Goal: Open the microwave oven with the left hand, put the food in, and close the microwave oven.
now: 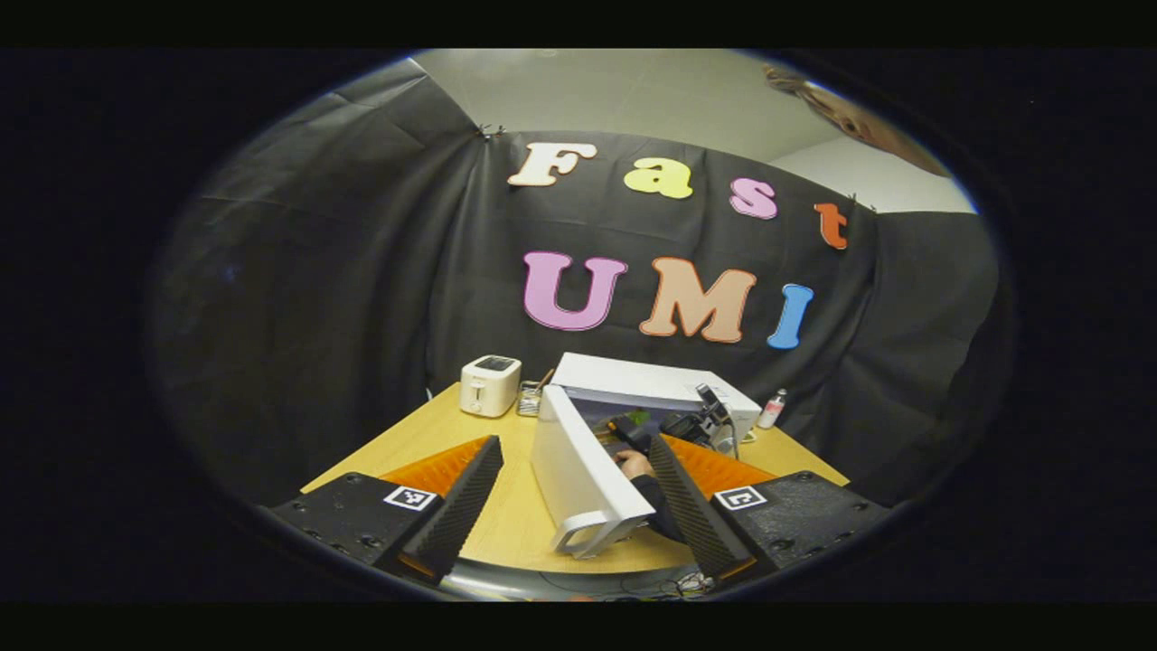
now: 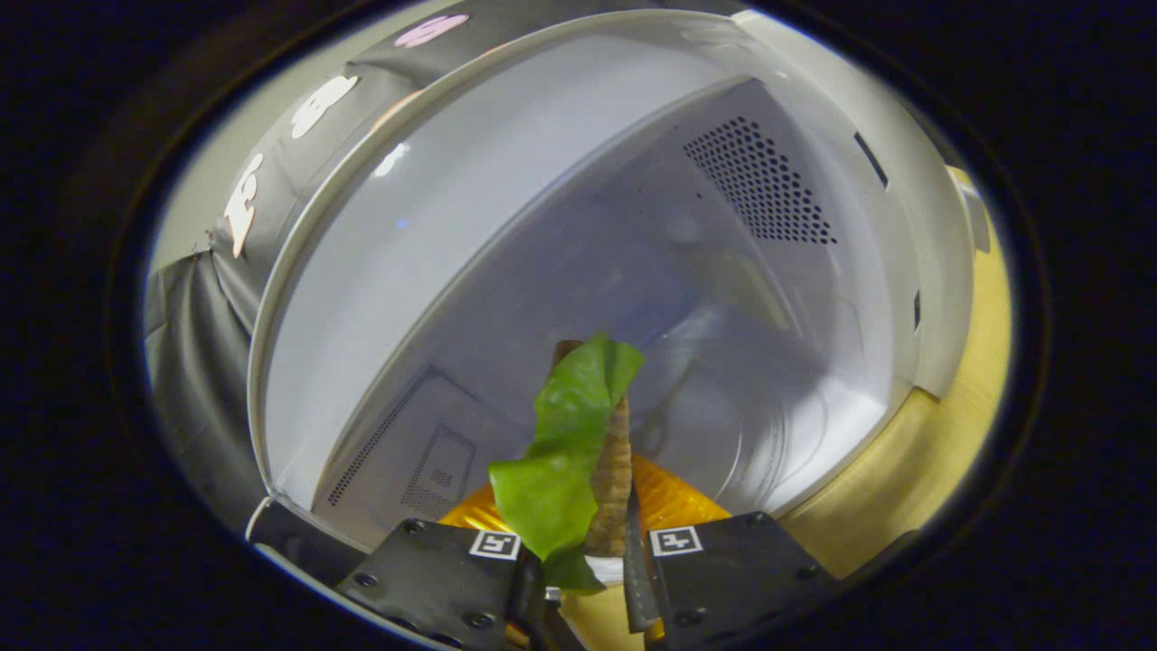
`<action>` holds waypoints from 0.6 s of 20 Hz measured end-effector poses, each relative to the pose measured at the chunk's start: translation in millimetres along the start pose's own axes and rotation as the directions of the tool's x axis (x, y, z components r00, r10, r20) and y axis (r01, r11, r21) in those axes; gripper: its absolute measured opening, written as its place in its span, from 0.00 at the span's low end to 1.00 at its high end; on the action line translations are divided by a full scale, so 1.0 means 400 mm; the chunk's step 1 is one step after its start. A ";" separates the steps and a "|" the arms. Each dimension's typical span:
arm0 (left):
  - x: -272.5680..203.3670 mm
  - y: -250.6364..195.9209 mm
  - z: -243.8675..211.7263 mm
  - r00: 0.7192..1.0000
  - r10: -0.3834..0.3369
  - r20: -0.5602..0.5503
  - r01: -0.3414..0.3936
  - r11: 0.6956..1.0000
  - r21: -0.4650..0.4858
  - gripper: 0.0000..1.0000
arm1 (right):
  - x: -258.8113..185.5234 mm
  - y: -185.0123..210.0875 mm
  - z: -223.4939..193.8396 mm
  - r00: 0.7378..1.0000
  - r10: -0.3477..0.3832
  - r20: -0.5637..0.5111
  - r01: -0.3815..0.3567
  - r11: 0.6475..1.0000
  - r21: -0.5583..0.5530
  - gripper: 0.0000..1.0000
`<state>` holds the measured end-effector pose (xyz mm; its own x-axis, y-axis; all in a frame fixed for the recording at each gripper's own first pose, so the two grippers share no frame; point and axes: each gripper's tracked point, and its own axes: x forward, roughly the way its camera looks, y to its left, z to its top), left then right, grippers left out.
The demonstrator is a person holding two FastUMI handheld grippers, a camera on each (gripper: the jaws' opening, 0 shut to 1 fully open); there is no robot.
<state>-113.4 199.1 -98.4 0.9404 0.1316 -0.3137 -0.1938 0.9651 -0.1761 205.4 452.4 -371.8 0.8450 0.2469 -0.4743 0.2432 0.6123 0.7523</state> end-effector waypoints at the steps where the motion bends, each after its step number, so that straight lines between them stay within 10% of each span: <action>1: 0.002 0.001 -0.009 1.000 0.003 -0.007 -0.003 1.000 -0.011 0.93 | 0.004 -0.004 0.004 1.000 -0.007 0.009 0.007 1.000 -0.004 0.31; 6: -0.009 0.016 -0.022 1.000 0.018 -0.023 -0.018 1.000 -0.022 0.96 | 0.022 -0.022 0.017 0.998 -0.012 0.054 0.014 0.999 -0.037 0.31; 12: -0.011 0.010 -0.025 1.000 0.014 -0.019 -0.014 1.000 -0.022 0.96 | 0.030 -0.078 0.015 0.993 -0.092 0.068 0.101 0.985 -0.143 0.56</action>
<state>-120.8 200.1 -107.0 0.9320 0.1405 -0.3341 -0.2133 0.9579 -0.1922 210.9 431.6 -398.4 0.8492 0.1380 -0.5098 0.2572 0.7350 0.6274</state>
